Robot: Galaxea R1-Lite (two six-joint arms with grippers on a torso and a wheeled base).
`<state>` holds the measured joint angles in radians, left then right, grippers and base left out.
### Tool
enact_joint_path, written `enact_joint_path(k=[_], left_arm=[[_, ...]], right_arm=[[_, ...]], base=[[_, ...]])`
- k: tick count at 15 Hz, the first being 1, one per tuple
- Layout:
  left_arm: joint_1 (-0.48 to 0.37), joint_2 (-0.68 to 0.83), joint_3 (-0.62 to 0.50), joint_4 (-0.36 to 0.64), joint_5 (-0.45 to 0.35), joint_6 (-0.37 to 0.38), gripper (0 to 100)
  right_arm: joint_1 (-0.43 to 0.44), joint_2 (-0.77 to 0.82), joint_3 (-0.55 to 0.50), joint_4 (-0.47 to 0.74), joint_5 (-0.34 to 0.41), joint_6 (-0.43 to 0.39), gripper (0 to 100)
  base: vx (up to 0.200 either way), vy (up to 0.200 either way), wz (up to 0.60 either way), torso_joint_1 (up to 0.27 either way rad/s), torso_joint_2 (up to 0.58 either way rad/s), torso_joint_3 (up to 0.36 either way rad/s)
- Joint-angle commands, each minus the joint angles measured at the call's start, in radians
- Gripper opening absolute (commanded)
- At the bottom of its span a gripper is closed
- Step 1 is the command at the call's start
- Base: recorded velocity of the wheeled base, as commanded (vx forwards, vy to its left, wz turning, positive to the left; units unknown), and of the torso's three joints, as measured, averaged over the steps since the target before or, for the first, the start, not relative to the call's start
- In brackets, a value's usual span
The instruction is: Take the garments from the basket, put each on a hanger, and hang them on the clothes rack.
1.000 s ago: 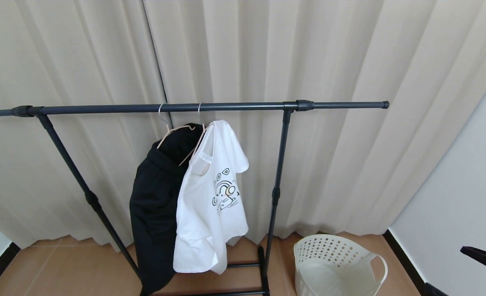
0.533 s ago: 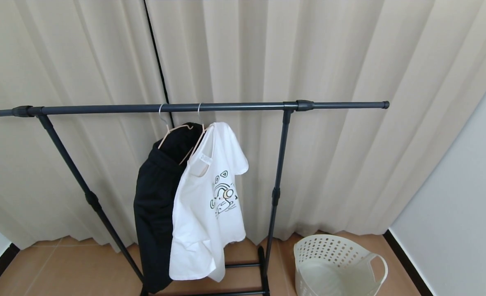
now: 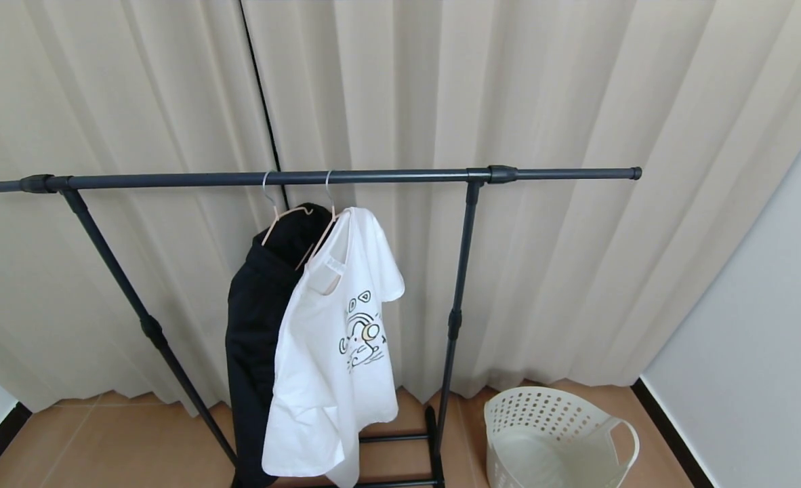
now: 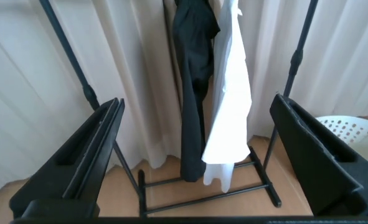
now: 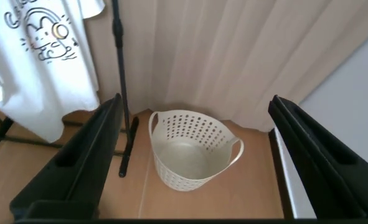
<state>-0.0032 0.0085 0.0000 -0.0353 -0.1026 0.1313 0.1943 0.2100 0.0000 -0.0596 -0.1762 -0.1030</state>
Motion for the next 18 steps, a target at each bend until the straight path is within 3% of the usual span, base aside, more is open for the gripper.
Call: enact_joint_path(k=[1, 4, 6, 7, 9, 10, 11, 18], left_arm=[[0.000, -0.005, 0.000, -0.003, 0.001, -0.007, 100], [0.000, -0.005, 0.000, -0.003, 0.001, -0.050, 100], [0.002, -0.009, 0.000, -0.003, 0.001, -0.061, 100], [0.002, -0.009, 0.000, -0.003, 0.003, -0.067, 100], [0.002, -0.009, 0.000, -0.003, 0.006, -0.088, 100], [0.002, -0.009, 0.000, -0.005, 0.004, -0.090, 100], [0.002, -0.009, 0.000, -0.005, 0.006, -0.090, 100], [0.002, -0.007, 0.000, -0.003, 0.006, -0.090, 100]], right_arm=[[-0.087, -0.116, 0.000, -0.011, 0.006, -0.017, 100], [-0.116, -0.124, 0.000, -0.014, -0.008, -0.003, 100], [-0.219, -0.176, 0.000, -0.014, -0.009, -0.023, 100], [-0.208, -0.189, 0.000, -0.013, -0.006, -0.024, 100], [-0.197, -0.208, 0.000, -0.009, 0.061, 0.000, 100], [-0.196, -0.208, 0.000, 0.001, 0.187, 0.051, 100], [-0.196, -0.210, 0.000, 0.003, 0.225, 0.054, 100], [-0.196, -0.210, 0.000, 0.004, 0.210, 0.075, 100]], base=[[0.000, 0.000, 0.00, 0.000, 0.00, 0.000], [0.000, 0.000, 0.00, 0.000, 0.00, 0.000], [0.000, 0.000, 0.00, 0.000, 0.00, 0.000], [0.000, 0.000, 0.00, 0.000, 0.00, 0.000], [0.000, 0.000, 0.00, 0.000, 0.00, 0.000], [0.000, 0.000, 0.00, 0.000, 0.00, 0.000], [0.000, 0.000, 0.00, 0.000, 0.00, 0.000], [0.000, 0.000, 0.00, 0.000, 0.00, 0.000]])
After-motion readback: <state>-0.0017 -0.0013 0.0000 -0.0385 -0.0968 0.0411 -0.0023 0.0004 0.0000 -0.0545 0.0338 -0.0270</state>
